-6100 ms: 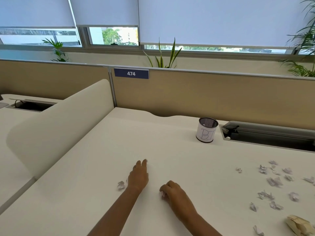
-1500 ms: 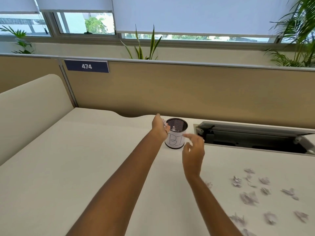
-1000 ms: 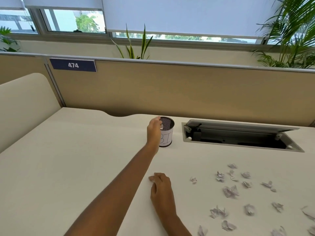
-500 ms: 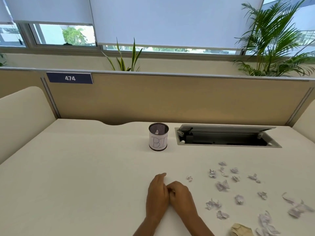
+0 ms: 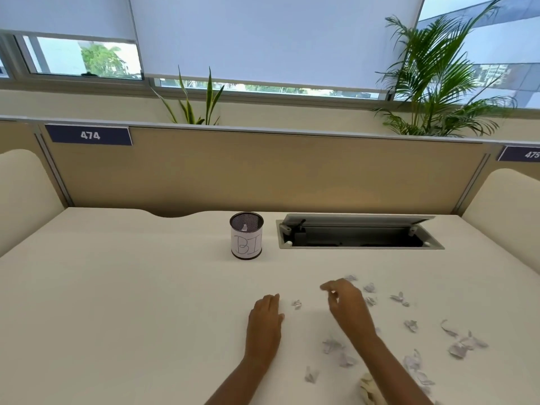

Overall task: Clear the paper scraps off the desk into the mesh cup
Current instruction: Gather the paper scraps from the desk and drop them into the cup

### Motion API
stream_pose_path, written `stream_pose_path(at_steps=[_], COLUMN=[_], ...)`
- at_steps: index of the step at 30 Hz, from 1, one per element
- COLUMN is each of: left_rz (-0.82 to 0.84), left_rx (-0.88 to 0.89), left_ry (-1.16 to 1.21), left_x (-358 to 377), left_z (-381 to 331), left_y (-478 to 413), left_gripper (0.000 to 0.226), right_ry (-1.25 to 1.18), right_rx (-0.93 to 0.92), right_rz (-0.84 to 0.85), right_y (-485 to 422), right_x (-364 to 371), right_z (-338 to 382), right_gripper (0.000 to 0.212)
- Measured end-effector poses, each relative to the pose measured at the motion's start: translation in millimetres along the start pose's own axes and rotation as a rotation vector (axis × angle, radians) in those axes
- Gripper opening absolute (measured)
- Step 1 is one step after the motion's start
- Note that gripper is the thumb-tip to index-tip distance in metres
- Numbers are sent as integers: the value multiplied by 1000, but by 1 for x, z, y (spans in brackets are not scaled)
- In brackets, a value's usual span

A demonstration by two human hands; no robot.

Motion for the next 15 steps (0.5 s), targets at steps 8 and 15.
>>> stream_pose_path(at_steps=[8,15], left_rz=[145,226], left_rx=[-90,-17], left_ry=[238,180], left_x=[25,43], left_z=[-46,-81], left_y=[-42,-72], left_gripper=[56,58], right_ry=[385,511], right_rx=[283,201], right_rz=[159,474], right_y=[-79,-94], right_x=[-27,8], right_z=[-70,-85], right_gripper=[50,67])
Point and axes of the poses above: each hand's wrist, its own y-axis away from the middle knuckle, its own x-axis out of the palm, z = x × y, the point moved 7 cm from there along -y, towards the middle knuckle, and after that the axes turned 14 degrees about x, right-handed, at the moved point
